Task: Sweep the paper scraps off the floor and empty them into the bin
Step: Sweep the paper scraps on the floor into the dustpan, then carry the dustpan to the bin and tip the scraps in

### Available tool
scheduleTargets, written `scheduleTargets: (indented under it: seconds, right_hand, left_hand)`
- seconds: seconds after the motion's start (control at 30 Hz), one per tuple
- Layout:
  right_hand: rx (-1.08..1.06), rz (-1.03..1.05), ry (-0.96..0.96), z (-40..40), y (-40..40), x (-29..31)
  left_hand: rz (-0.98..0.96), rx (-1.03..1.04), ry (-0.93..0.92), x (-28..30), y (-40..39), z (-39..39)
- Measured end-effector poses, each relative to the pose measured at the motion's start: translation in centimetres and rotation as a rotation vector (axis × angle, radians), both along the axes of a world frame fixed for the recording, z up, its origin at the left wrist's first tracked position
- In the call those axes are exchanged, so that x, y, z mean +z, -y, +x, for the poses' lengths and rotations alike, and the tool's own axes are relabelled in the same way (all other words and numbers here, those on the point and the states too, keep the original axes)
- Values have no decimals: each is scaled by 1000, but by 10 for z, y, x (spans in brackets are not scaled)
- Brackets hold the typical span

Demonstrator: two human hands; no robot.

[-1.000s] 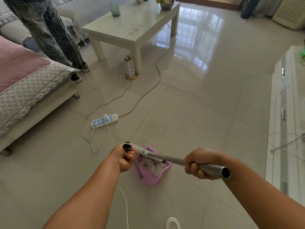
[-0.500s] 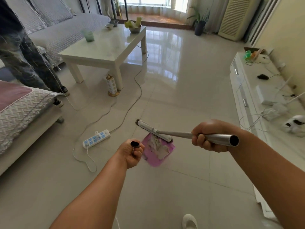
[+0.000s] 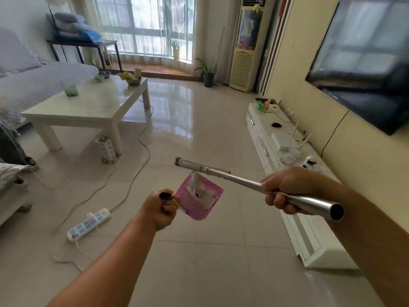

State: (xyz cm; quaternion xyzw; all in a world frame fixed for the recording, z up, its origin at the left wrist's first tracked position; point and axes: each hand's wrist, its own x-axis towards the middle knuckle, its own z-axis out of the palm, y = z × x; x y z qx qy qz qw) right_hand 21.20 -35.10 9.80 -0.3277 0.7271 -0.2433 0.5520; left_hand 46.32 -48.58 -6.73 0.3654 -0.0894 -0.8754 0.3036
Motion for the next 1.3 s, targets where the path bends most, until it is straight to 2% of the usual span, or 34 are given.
scheduleTargets:
  seconds: [0.33,0.57,1.0,1.3]
  right_hand:
    - [-252,-73,54,30,-172,23]
    - [-396,-116,31,75,-245,41]
    - [-798,-206,216,257,-327,21]
    - [-987,-232,243,316,-411,16]
  left_hand:
    - [-10,-184,-65,41,-138,0]
    - [-10,-326,-225,49,-175,25]
    - [-5,-771,-158,63,-229,140]
    - [-12,-996,-106,69,-309,148]
